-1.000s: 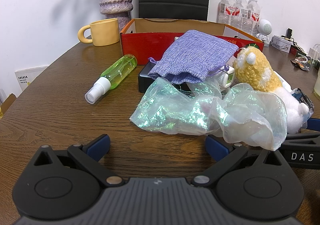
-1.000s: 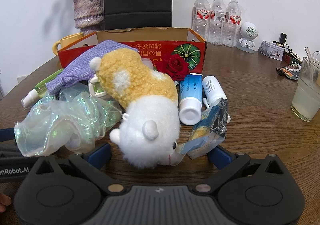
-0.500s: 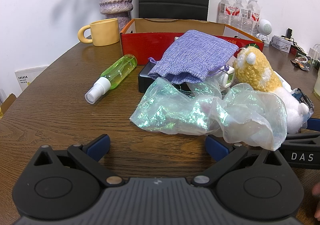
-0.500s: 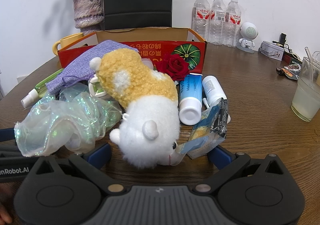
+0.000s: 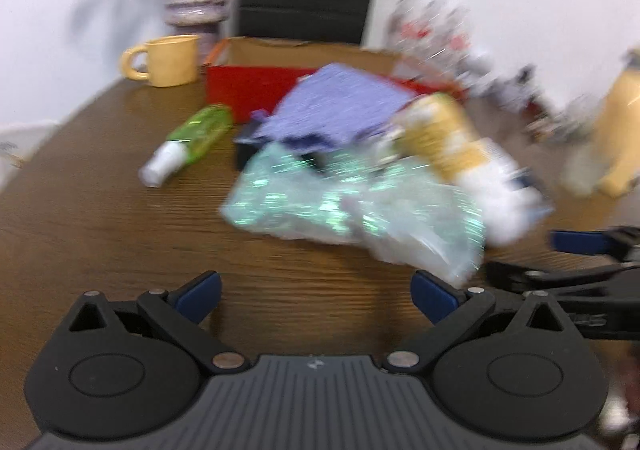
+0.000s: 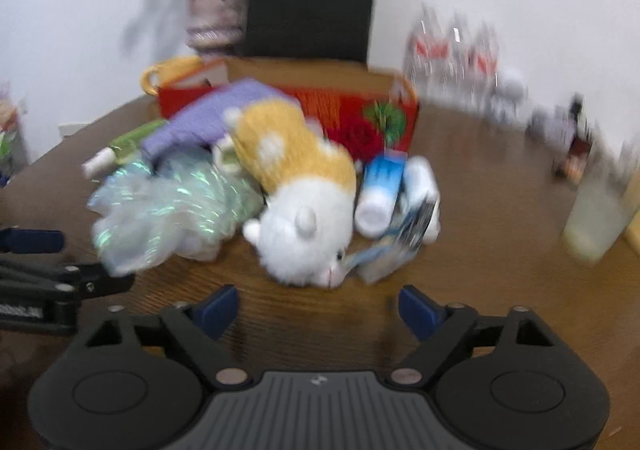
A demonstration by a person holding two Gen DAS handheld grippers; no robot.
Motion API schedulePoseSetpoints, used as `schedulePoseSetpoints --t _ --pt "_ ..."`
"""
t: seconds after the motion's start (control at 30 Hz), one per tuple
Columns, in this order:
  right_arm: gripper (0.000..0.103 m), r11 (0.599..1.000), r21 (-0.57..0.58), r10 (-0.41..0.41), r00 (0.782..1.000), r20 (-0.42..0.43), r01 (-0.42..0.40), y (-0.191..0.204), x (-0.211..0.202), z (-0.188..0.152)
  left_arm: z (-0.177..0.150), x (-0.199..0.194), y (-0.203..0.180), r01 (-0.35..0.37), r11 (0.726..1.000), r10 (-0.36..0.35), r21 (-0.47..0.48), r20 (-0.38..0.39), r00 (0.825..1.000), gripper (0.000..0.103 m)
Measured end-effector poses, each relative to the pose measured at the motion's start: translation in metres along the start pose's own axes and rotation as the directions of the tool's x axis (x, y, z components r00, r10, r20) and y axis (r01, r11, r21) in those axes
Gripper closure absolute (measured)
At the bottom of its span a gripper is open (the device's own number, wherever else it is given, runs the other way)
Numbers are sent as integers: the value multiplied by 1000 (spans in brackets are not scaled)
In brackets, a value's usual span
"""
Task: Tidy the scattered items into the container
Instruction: 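Grasp the plush toy with the right gripper while the left grasps the iridescent bag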
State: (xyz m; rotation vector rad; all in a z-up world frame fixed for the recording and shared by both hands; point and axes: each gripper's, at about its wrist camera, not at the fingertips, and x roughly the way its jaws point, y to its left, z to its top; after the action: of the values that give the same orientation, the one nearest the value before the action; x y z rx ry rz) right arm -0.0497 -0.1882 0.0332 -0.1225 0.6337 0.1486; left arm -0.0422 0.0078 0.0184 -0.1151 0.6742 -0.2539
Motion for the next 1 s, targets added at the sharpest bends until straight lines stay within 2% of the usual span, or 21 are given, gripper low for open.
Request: schedulePoseSetpoints --t 0.07,0.13,0.2,0.23,0.27,0.3,0.37,0.43,0.5,0.6,0.7,0.8,0.9,0.93,1.0 --pt "18 1000 -3 12 998 68 -12 -4 -14 9 9 -5 -1 47 999 -47 1 38 998 0" --pt "20 996 51 64 990 126 -71 -11 -17 26 21 2 -3 26 1000 -26 4 62 998 0" --pt "28 988 79 125 983 135 -137 -10 -2 39 32 21 -4 15 1000 -15 3 35 999 0" --pt "32 987 85 127 986 110 -137 -10 7 39 34 33 -5 16 1000 -16 4 -9 1000 10" --pt "42 986 92 129 988 85 -137 -10 16 39 35 43 -8 3 1000 -2 23 -45 999 18" --pt "47 986 99 131 990 59 -136 -10 26 38 34 50 -11 -15 999 19 50 -74 997 26" --pt "50 984 112 135 991 9 -135 -10 44 38 29 48 -20 -32 993 39 114 -61 997 48" --pt "51 983 125 139 989 -42 -133 -11 62 37 24 42 -26 -15 989 25 148 -62 998 88" --pt "56 977 150 160 986 -46 -152 -14 63 36 21 35 -26 1 991 7 133 -62 998 90" --pt "58 965 180 192 981 7 -190 -21 41 34 22 10 -32 -32 988 37 151 -34 999 93" --pt "58 956 197 203 974 99 -219 -34 6 39 34 -28 -34 41 991 -47 131 44 998 93" --pt "58 948 207 206 963 174 -241 -44 -26 47 50 -63 -35 113 989 -125 98 130 984 93" --pt "58 952 187 198 954 226 -242 -49 -59 49 61 -91 -34 207 977 -215 58 193 957 93" --pt "58 953 183 196 951 240 -243 -50 -70 49 63 -97 -34 216 975 -222 51 211 952 93" --pt "58 955 181 188 951 247 -236 -53 -85 45 61 -105 -34 169 984 -176 49 228 958 93"
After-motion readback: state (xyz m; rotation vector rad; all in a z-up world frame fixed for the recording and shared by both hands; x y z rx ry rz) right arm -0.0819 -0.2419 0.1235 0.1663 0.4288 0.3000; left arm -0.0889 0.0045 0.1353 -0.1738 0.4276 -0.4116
